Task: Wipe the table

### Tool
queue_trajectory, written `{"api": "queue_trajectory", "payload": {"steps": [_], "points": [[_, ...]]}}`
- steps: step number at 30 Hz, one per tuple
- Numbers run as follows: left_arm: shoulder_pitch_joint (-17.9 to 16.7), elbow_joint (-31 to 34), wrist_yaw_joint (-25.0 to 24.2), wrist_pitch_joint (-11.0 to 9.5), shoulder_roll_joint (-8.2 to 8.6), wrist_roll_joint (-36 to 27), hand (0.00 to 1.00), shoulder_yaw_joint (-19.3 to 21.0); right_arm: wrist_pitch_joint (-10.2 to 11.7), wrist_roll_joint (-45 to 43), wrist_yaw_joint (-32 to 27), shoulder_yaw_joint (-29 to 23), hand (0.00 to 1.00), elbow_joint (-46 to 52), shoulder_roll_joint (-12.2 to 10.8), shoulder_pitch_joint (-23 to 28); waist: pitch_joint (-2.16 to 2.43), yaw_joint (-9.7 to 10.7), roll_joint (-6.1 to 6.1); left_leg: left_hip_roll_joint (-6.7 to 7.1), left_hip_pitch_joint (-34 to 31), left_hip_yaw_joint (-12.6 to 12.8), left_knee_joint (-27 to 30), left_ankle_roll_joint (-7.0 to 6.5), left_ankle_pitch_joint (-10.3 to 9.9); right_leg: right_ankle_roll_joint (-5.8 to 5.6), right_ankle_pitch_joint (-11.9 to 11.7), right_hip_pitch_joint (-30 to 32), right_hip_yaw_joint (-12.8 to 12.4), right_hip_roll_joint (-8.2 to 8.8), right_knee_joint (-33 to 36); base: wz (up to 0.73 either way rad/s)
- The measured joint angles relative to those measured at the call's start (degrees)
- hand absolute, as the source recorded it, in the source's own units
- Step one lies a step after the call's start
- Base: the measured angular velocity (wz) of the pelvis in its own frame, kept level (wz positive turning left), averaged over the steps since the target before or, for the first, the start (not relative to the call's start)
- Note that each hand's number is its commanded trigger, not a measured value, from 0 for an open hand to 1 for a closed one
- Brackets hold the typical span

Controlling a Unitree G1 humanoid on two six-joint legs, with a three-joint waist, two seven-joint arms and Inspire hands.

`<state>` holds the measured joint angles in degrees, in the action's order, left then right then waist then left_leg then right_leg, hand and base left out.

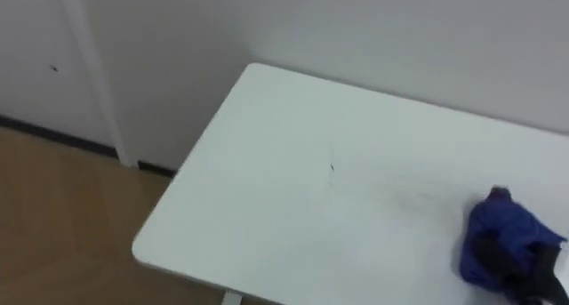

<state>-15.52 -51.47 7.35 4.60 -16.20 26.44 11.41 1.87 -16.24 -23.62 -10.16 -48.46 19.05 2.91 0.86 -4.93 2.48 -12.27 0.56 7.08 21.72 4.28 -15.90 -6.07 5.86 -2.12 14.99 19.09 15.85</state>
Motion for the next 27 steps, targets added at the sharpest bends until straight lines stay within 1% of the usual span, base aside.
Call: {"api": "queue_trajectory", "payload": {"steps": [1,2,3,4,5,6,7,8,9,10,11,12,13,14,15,16,17,18,19,20,21,22,23,24,25,26,27], "points": [[0.4,0.0,0.0,0.0,0.0,0.0,0.0,-0.4,-0.7,-0.5,0.0,0.7,1.0,0.7,-0.6,-1.1,0.0,-0.4,0.01,-0.81,0.0,0.5,0.0,0.79,0.2,-0.03,-1.1,0.1,0.3,-0.28,-0.5,-0.54],[1.0,-0.4,-0.1,0.2,0.77,-0.1,0.0,-0.7,-2.7,-1.9,0.1,2.6,1.0,2.1,-1.6,-3.9,-0.03,-1.9,0.06,-2.75,0.0,1.7,0.0,2.67,0.7,-0.12,-2.6,0.7,1.0,-1.64,-1.1,-0.83],[1.8,-1.0,-0.1,0.3,1.07,-0.1,0.0,-0.8,-5.6,-3.3,1.0,5.1,1.0,4.2,-2.8,-7.4,-0.03,-3.9,0.06,-5.24,0.0,3.3,-0.2,5.01,1.3,-0.02,-2.9,1.9,1.3,-4.12,-0.3,-0.93],[2.1,-1.3,-0.1,0.4,1.14,0.0,0.0,-1.0,-6.9,-4.5,1.6,6.8,1.0,5.1,-3.4,-9.5,-0.05,-5.0,0.15,-6.44,0.0,4.0,-0.3,6.21,1.7,0.34,-3.5,2.7,2.3,-5.42,1.2,-1.05],[2.4,-1.5,-0.1,0.5,2.58,-0.1,0.0,-1.2,-8.4,-6.7,3.3,10.6,1.0,6.6,-3.8,-13.5,-0.1,-7.1,-1.18,-9.45,0.0,4.4,-0.5,8.16,2.5,-0.85,-0.2,4.6,5.8,-7.84,3.7,-0.71],[2.3,-1.4,-0.2,0.8,3.85,-1.1,0.0,-2.1,-8.4,-9.1,5.1,14.0,1.0,7.4,-4.0,-16.8,-0.74,-7.7,-2.06,-11.76,-0.5,3.3,0.0,6.51,4.3,1.56,2.7,6.2,6.3,-10.09,6.7,-0.39],[2.7,-1.4,-0.3,1.0,4.31,-1.2,0.0,-2.8,-8.5,-10.7,6.0,15.0,1.0,8.0,-4.4,-17.7,-0.82,-7.7,-1.86,-12.12,-1.7,2.7,0.5,4.74,5.7,2.09,4.5,6.9,6.0,-10.65,7.9,0.18],[2.0,-1.4,-0.8,1.6,5.32,-1.0,0.0,-3.9,-8.9,-13.3,7.8,15.9,1.0,9.0,-4.7,-18.9,-0.89,-7.9,-1.61,-11.17,-3.5,1.3,2.9,4.01,7.0,3.4,6.2,7.4,6.3,-11.02,9.0,0.23],[0.7,-1.3,-1.5,1.7,5.93,-1.0,0.0,-4.3,-8.9,-14.1,9.7,16.6,1.0,9.1,-4.7,-20.1,-1.14,-8.6,-1.5,-9.07,-5.5,0.9,6.6,2.87,6.3,4.67,7.3,7.3,6.4,-11.17,9.0,0.15],[-0.1,-1.2,-1.8,2.1,5.96,-1.0,0.0,-4.5,-8.9,-14.1,10.5,16.7,1.0,9.1,-4.7,-20.5,-1.08,-8.7,-1.62,-7.32,-6.8,0.3,8.4,2.27,5.5,5.24,7.5,7.2,6.5,-11.18,9.0,0.07],[-1.6,-1.1,-2.3,3.4,6.09,-1.0,0.0,-4.5,-8.8,-14.0,11.5,16.7,1.0,9.2,-4.5,-20.7,-1.35,-8.8,-1.11,-2.42,-9.2,-1.1,11.3,0.22,3.5,5.92,7.8,7.1,6.0,-11.16,8.8,0.07],[-2.9,-0.9,-3.2,4.5,6.09,-1.3,0.0,-4.5,-8.8,-12.8,11.7,16.5,1.0,9.4,-4.2,-20.7,-1.37,-8.9,-1.53,2.64,-11.0,-1.3,11.7,-0.96,1.5,6.25,8.0,6.8,5.6,-11.21,8.6,0.0],[-3.4,-0.8,-3.4,4.7,6.08,-1.3,0.0,-4.3,-8.6,-12.2,11.7,16.3,1.0,9.4,-4.1,-20.5,-1.46,-8.9,-1.88,4.96,-11.5,-1.0,10.9,-1.35,1.3,6.33,8.0,6.3,5.6,-11.37,8.2,-0.06],[-4.0,-0.8,-3.4,4.9,6.03,-1.3,0.0,-3.6,-7.4,-11.3,10.9,15.6,1.0,8.7,-3.9,-19.7,-1.48,-8.8,-2.4,9.33,-12.2,-0.8,7.4,-1.94,1.5,6.47,7.9,5.0,5.8,-11.92,6.8,-0.13],[-4.6,-0.8,-3.1,4.8,5.97,-1.7,0.0,-2.1,-5.1,-11.3,9.2,15.6,1.0,7.3,-3.7,-17.7,-1.34,-8.7,-2.55,11.89,-11.5,0.0,3.1,-4.69,4.3,6.42,7.9,3.9,5.7,-12.67,5.6,-0.2],[-4.8,-0.8,-2.8,4.8,5.99,-2.2,0.0,-1.1,-3.7,-11.5,8.3,15.5,1.0,6.4,-3.6,-17.0,-1.29,-8.5,-2.45,12.28,-10.9,0.3,1.8,-6.3,6.4,6.28,8.1,3.1,5.4,-13.01,5.0,-0.12],[-5.0,-0.8,-2.1,4.7,5.93,-2.2,0.0,0.8,-1.1,-11.6,6.6,14.6,1.0,5.1,-3.6,-14.7,-1.08,-6.8,-1.87,12.45,-8.9,0.8,-0.4,-7.65,6.6,5.71,8.5,1.4,5.8,-13.19,3.4,0.08],[-5.0,-0.8,-0.9,4.1,6.05,-2.2,0.0,1.9,1.3,-11.6,4.8,12.2,1.0,4.6,-3.5,-11.8,-0.82,-4.9,-1.0,13.18,-7.1,0.6,-2.8,-8.33,7.2,5.19,8.4,-0.3,6.4,-13.07,1.6,0.16],[-5.0,-0.8,-0.7,3.9,6.04,-2.1,0.0,2.0,2.3,-11.4,3.8,10.9,1.0,4.6,-3.3,-10.2,-0.65,-4.2,-0.39,13.46,-6.4,0.5,-3.7,-8.35,7.3,4.98,8.3,-0.9,6.4,-13.08,0.8,0.16],[-5.0,-0.7,-0.3,3.8,6.03,-2.0,0.0,2.4,3.8,-10.6,2.0,7.7,1.0,4.2,-2.6,-7.1,-0.25,-2.2,0.47,13.94,-5.5,0.3,-5.0,-8.79,7.6,5.04,7.7,-2.2,6.9,-13.13,-0.8,0.09],[-4.8,-0.3,-0.2,3.7,6.33,-1.7,0.0,3.8,4.4,-9.5,0.1,3.9,1.0,3.5,-2.0,-3.8,0.45,-0.6,1.28,14.35,-4.7,0.1,-5.7,-8.9,7.5,4.67,7.5,-3.4,7.0,-13.22,-2.2,0.14],[-4.8,0.3,0.0,3.7,6.46,-1.4,0.0,4.5,4.4,-8.9,-0.5,1.8,1.0,3.1,-1.7,-2.4,0.73,0.2,1.62,14.62,-4.5,-0.2,-6.1,-8.92,7.4,4.47,7.3,-4.1,7.2,-13.41,-2.9,0.29],[-4.7,1.1,0.9,3.5,6.39,-0.9,0.0,5.2,4.4,-7.7,-1.5,-2.1,1.0,2.1,-0.7,0.3,0.95,2.2,2.16,15.23,-4.0,-1.4,-6.5,-9.05,7.2,4.17,7.1,-5.3,7.9,-13.5,-4.1,0.38],[-4.1,2.5,1.5,3.4,6.31,-0.9,0.0,6.1,4.5,-6.0,-1.8,-5.4,1.0,1.1,0.1,2.4,1.11,3.7,2.61,15.63,-3.8,-2.2,-6.4,-9.15,6.8,3.98,7.0,-6.2,8.5,-13.44,-4.4,0.39],[-4.0,3.3,1.9,3.2,6.24,-1.0,0.0,6.4,4.5,-5.7,-1.9,-7.2,1.0,0.6,0.3,3.2,1.15,4.4,2.72,15.71,-3.8,-2.6,-6.3,-9.17,6.7,3.95,7.0,-6.4,8.7,-13.44,-4.3,0.27],[-4.0,5.2,2.7,2.6,6.11,-1.0,0.0,6.6,4.4,-4.7,-2.0,-9.4,1.0,-0.2,0.9,4.5,1.13,5.0,2.87,15.71,-3.5,-2.8,-6.4,-9.22,6.5,3.56,6.8,-6.8,8.5,-13.47,-4.3,0.04],[-4.0,6.1,3.5,2.0,5.96,-1.0,0.0,6.6,4.1,-3.5,-1.9,-10.3,1.0,-0.5,1.5,5.5,1.07,5.0,3.01,15.74,-2.8,-2.7,-6.6,-9.2,6.4,3.39,6.5,-7.1,8.4,-13.51,-4.5,-0.05]]}}
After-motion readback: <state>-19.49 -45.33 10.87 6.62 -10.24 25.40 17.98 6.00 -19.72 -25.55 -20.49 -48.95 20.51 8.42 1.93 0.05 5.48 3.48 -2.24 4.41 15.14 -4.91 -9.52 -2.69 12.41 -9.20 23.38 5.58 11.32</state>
